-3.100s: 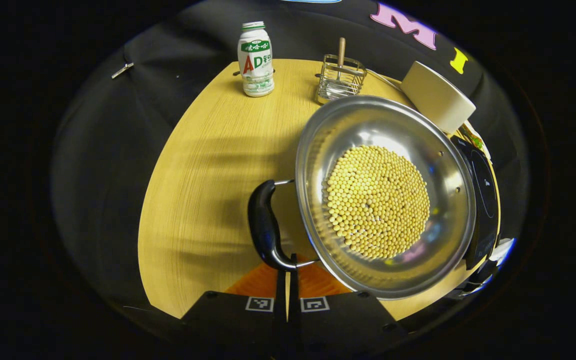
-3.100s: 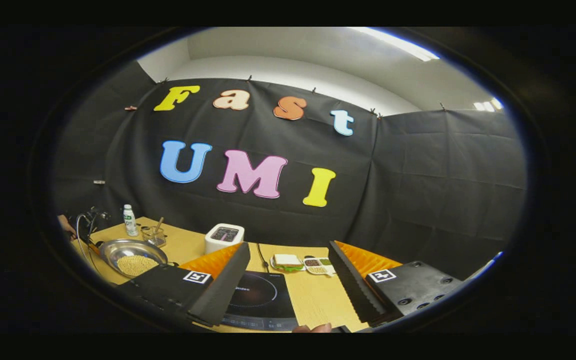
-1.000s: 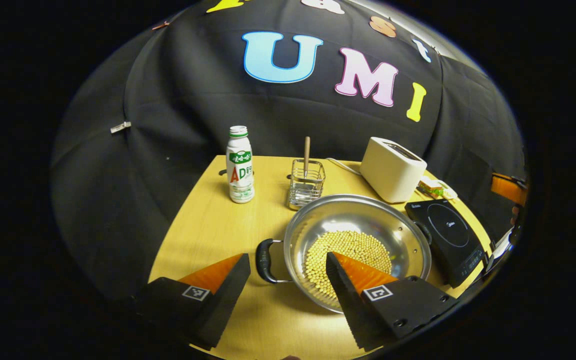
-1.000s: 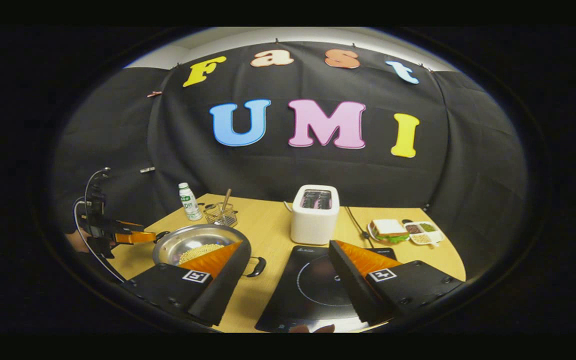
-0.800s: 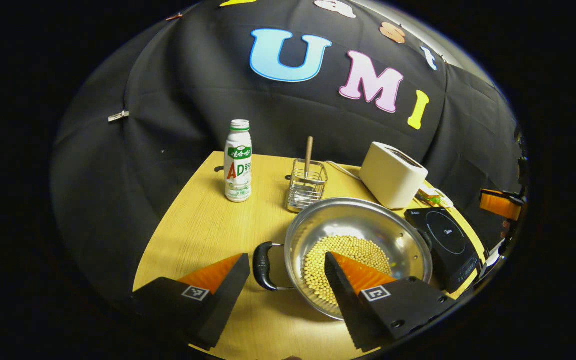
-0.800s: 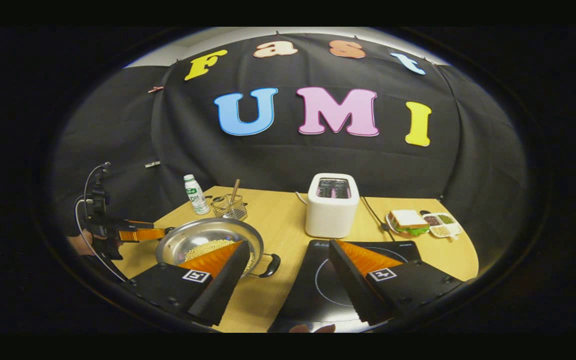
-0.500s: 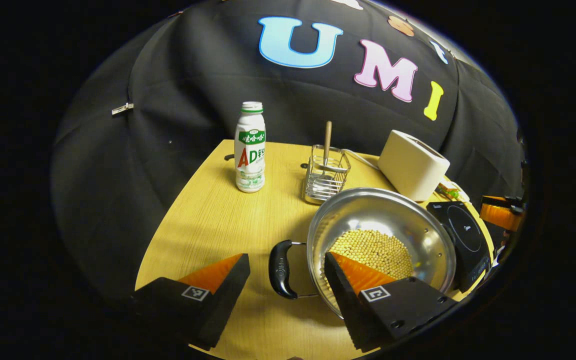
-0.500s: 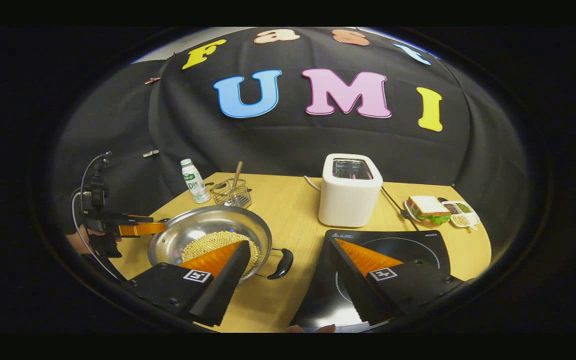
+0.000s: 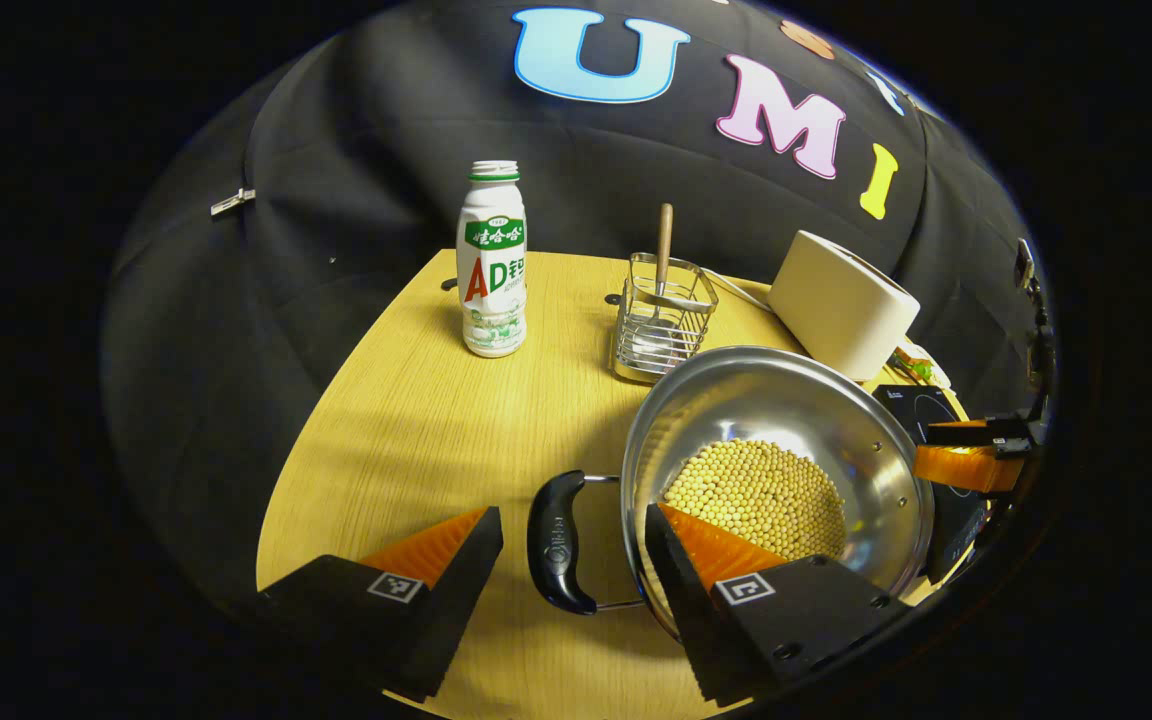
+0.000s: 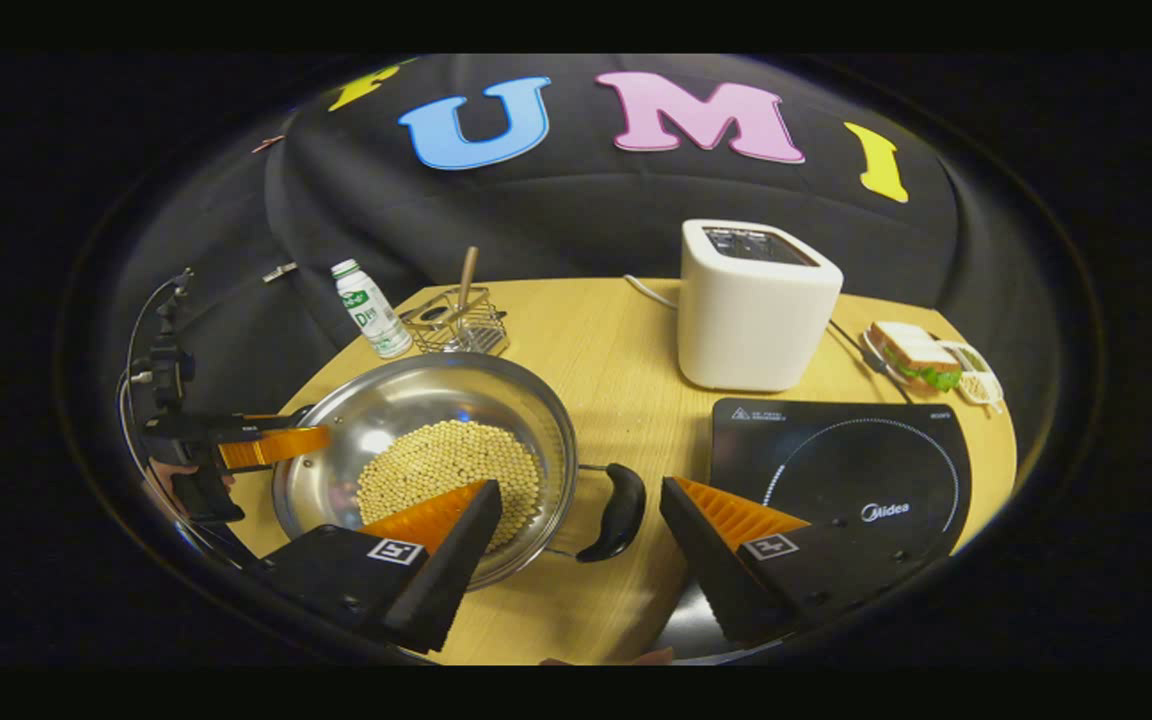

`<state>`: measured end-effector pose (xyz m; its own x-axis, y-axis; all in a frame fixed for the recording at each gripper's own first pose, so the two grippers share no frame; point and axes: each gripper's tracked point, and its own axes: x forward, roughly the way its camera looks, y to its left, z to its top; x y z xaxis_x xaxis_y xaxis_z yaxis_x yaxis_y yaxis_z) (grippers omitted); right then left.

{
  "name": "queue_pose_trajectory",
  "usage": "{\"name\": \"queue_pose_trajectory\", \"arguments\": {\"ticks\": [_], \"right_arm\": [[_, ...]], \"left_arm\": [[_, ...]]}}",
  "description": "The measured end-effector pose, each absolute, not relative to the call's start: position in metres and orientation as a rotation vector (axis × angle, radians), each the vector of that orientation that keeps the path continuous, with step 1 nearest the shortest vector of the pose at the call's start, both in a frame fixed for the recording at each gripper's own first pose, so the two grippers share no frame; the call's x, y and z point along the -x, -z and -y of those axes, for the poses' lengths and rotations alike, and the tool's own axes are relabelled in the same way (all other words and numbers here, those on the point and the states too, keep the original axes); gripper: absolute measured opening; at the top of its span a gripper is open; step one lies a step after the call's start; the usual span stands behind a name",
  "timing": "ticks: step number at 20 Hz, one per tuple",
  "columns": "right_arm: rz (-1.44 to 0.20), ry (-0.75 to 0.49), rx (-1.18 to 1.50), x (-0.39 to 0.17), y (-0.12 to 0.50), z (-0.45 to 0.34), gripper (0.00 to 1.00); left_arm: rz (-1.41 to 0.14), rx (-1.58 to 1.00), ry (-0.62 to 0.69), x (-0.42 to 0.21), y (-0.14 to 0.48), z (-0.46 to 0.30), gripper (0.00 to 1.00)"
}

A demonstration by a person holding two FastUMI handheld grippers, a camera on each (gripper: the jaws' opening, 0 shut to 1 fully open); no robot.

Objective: First push the handle of the pot to place it horizontally, then grasp the pot with both hands and set it on the induction cooktop.

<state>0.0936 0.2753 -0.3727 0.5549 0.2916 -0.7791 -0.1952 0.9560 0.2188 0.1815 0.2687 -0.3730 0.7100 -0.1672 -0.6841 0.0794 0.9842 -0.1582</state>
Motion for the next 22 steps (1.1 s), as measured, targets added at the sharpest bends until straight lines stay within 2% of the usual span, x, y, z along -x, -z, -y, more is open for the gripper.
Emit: {"name": "queue_pose_trajectory", "arguments": {"ticks": [1,4,6,8,9,11,12,13,14,15,22], "right_arm": [[-0.953,-0.281,-0.109,-0.096,0.38,-0.274,0.99],[-0.985,-0.272,-0.106,-0.101,0.398,-0.274,0.99],[-1.002,-0.26,-0.103,-0.101,0.407,-0.274,0.95],[-1.009,-0.246,-0.112,-0.104,0.412,-0.277,0.81],[-1.01,-0.238,-0.113,-0.105,0.415,-0.278,0.82],[-1.017,-0.225,-0.121,-0.107,0.42,-0.28,0.79],[-1.017,-0.207,-0.109,-0.108,0.423,-0.275,0.79],[-1.017,-0.197,-0.106,-0.11,0.424,-0.272,0.72],[-1.02,-0.193,-0.123,-0.11,0.426,-0.273,0.7],[-1.027,-0.188,-0.132,-0.112,0.428,-0.273,0.66],[-1.023,-0.168,-0.131,-0.109,0.427,-0.272,0.58]], "left_arm": [[-0.77,0.124,0.138,-0.181,0.373,-0.268,0.9],[-0.766,0.134,0.146,-0.184,0.376,-0.264,0.88],[-0.769,0.14,0.146,-0.186,0.379,-0.262,0.86],[-0.772,0.144,0.155,-0.188,0.382,-0.259,0.84],[-0.775,0.145,0.156,-0.188,0.384,-0.258,0.83],[-0.778,0.152,0.158,-0.189,0.386,-0.256,0.77],[-0.779,0.155,0.158,-0.19,0.386,-0.255,0.71],[-0.778,0.154,0.15,-0.191,0.388,-0.256,0.69],[-0.776,0.152,0.143,-0.191,0.387,-0.256,0.67],[-0.777,0.151,0.139,-0.192,0.389,-0.258,0.67],[-0.777,0.158,0.121,-0.191,0.388,-0.257,0.61]]}}
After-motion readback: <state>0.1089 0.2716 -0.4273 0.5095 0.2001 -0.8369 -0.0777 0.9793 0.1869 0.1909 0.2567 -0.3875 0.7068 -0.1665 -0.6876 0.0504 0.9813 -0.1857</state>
